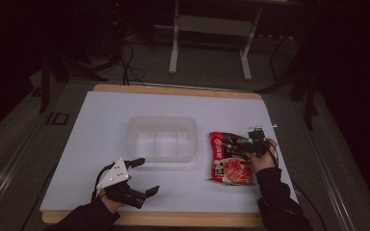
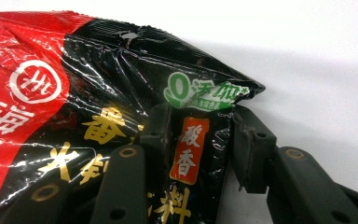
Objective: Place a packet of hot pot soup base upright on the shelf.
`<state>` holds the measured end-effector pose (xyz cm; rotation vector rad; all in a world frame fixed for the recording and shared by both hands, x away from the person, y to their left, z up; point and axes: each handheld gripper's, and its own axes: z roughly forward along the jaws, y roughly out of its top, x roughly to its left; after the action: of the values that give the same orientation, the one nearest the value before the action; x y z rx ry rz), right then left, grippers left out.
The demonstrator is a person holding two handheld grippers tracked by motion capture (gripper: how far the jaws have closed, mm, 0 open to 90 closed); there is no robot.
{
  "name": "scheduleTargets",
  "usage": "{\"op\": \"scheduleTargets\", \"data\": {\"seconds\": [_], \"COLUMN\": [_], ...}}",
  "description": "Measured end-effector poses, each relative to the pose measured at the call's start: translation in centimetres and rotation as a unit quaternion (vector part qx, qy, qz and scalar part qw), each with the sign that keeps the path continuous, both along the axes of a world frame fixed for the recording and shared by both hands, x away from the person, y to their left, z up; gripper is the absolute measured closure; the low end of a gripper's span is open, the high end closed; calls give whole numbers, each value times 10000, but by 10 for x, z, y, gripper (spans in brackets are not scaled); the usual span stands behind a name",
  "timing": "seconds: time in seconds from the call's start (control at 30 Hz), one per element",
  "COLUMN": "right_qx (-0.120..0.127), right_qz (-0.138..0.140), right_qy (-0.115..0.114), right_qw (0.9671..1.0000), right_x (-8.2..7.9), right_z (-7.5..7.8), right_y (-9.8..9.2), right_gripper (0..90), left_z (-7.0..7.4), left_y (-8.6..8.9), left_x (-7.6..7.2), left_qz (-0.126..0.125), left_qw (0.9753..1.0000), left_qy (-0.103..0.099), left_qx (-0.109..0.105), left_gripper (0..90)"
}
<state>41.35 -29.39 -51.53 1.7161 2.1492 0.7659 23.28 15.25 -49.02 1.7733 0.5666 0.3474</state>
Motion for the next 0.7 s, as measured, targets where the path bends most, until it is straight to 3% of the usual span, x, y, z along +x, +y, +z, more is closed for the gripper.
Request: {"op": "scheduleTargets", "data": {"seconds": [0.07, 0.13, 0.27, 0.37, 0.5, 0.7], "right_qx": [-145, -126, -194, -471, -216, -91], "right_qz": [-82, -118, -98, -9, -28, 96], "right_qy": [-5, -16, -104, -164, -264, -495], "right_qw": [9999, 9998, 9997, 9988, 9994, 9987], "right_x": [0, 0, -3, -3, -5, -10], "right_z": [1, 1, 4, 6, 10, 25], "right_y": [3, 3, 3, 10, 7, 7], "right_gripper": [662, 690, 862, 874, 886, 889], "left_z": [0, -1, -1, 0, 0, 1], "left_y": [-1, -1, -2, -1, 1, 2], "left_x": [0, 0, 0, 0, 1, 1], "left_qz": [-10, -18, -16, 14, 61, 109], "left_qw": [10000, 10000, 10000, 10000, 10000, 9999], "left_qy": [15, 17, 17, 8, -4, -13], "left_qx": [6, 31, 41, 29, 7, 3], "left_gripper": [2, 2, 2, 2, 2, 2]}}
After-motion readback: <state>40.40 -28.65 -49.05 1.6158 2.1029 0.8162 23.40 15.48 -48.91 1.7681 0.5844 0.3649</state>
